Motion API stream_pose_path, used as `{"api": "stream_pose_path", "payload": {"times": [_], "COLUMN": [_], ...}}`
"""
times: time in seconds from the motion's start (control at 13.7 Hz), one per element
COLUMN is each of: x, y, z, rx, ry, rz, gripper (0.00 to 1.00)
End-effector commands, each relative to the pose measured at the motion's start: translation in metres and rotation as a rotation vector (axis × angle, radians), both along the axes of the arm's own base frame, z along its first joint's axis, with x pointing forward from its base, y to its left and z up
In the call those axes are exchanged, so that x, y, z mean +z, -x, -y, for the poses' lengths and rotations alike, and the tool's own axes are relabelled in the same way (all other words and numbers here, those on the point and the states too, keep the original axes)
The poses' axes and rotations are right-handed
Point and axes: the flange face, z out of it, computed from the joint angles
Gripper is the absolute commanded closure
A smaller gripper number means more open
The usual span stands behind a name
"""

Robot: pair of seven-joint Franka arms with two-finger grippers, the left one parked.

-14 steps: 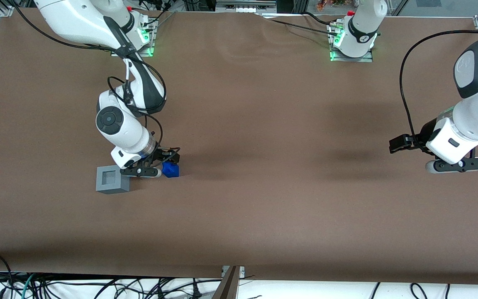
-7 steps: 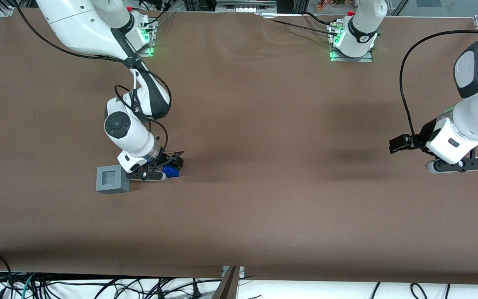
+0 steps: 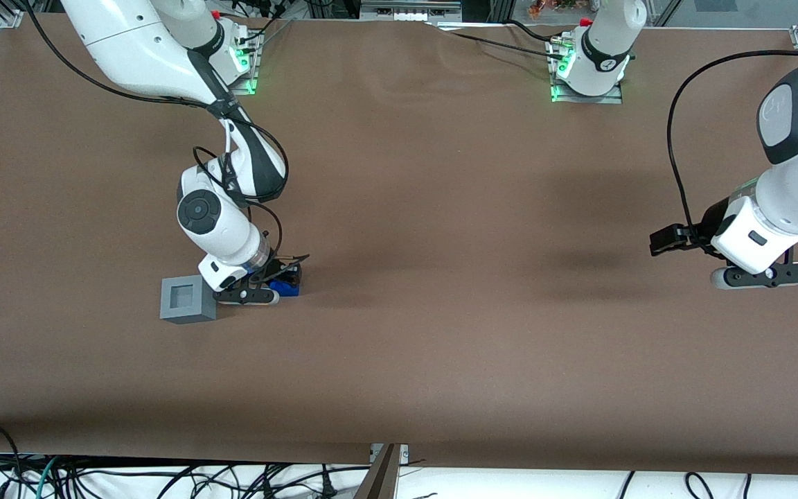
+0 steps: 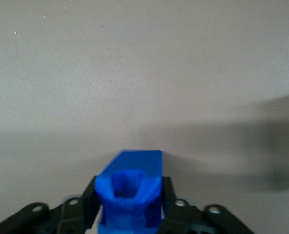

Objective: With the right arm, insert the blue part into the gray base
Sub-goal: 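Lower the right gripper and close it on the blue block, then lift the blue block and carry it over the gray base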

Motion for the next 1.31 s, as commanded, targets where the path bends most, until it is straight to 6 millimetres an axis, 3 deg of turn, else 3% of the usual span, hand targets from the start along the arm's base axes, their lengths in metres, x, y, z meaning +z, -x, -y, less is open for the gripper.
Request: {"api": "stream_pose_path", "payload": {"times": [0.0, 0.29, 0.44, 0.58, 0.8, 1.24], "x": [0.014, 0.075, 0.101, 0.105, 0.106, 0.106], "y": [-0.011, -0.042, -0.057, -0.068, -0.074, -0.078], "z": [0.007, 0.043, 0.073, 0.118, 0.16, 0.195], "rx": [0.02, 0.087, 0.136, 0.172, 0.22, 0.266], "ry": [0.032, 0.096, 0.108, 0.108, 0.105, 0.104], "rz": [-0.005, -0.11, -0.13, -0.126, -0.124, -0.121], "gripper": [0.67, 0.67, 0.67, 0.67, 0.67, 0.67]}}
